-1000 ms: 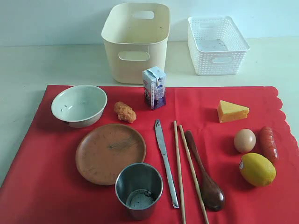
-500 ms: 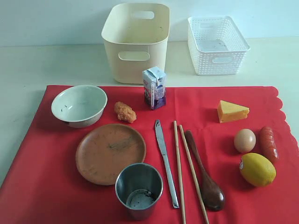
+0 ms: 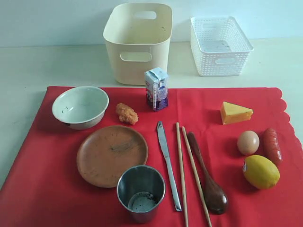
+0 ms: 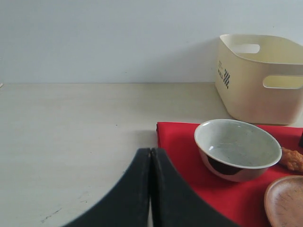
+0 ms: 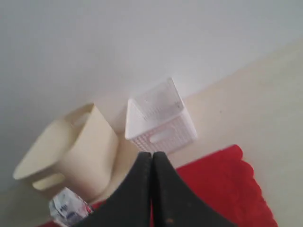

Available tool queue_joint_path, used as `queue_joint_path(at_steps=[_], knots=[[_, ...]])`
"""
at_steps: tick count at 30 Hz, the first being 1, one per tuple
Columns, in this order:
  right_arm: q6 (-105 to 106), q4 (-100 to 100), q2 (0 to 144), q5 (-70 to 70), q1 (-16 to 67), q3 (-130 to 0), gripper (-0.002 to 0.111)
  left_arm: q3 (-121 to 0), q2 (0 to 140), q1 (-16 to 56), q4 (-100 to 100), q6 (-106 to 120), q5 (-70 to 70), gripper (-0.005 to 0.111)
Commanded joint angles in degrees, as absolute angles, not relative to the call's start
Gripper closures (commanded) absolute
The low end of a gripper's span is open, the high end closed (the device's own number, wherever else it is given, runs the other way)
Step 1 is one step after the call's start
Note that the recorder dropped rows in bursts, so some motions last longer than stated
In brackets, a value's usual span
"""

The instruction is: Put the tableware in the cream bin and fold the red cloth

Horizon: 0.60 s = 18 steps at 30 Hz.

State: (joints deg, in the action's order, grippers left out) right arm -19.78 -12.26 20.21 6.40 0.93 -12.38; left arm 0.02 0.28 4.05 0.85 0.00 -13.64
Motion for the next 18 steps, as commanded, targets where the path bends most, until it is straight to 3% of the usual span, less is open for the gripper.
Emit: queue_joint_path(at_steps=[1,10,18], knots=[[-13.6,-11.8,33.6,15.2,0.7,-20.4,0.108,0.0,0.0,3.9,0.8,0.0,-13.6,0.106],[6.3,-24.5,62.4,26.0,0.7,-34.6,0.108,0.0,0.0,3.9,0.8,0.0,-13.6,0.106],[21.5,-34.2,75.9,28.1,6.2,-39.1,0.083,0.0,0.0,3.9,0.8,0.0,-13.6,0.106]])
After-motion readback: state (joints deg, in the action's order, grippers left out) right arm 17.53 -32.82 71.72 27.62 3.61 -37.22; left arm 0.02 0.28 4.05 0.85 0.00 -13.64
